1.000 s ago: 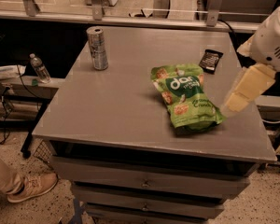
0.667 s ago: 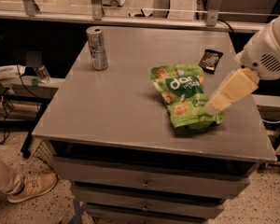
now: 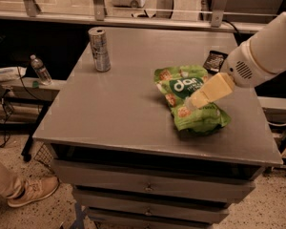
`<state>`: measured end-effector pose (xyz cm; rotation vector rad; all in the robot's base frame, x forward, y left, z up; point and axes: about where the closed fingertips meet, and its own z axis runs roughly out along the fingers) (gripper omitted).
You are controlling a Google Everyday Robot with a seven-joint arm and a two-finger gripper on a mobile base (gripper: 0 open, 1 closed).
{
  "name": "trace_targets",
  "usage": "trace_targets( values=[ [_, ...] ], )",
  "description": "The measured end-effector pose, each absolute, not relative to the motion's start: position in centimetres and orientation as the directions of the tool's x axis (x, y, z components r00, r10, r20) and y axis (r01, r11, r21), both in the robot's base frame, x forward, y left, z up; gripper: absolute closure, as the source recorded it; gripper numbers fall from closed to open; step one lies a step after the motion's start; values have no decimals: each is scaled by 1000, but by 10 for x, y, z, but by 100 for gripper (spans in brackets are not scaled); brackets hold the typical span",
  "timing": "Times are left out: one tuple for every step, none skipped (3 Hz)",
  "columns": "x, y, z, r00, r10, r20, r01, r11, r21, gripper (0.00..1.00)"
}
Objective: Move green rice chip bag near redbull can
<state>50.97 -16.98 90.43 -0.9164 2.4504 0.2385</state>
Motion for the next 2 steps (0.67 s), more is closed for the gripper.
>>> trace_targets(
  values=[
    [519,-163,889,-689,-526,-498,-611,792,9,0],
    [523,-160,876,-729,-496,-471,-570,821,18,0]
  ],
)
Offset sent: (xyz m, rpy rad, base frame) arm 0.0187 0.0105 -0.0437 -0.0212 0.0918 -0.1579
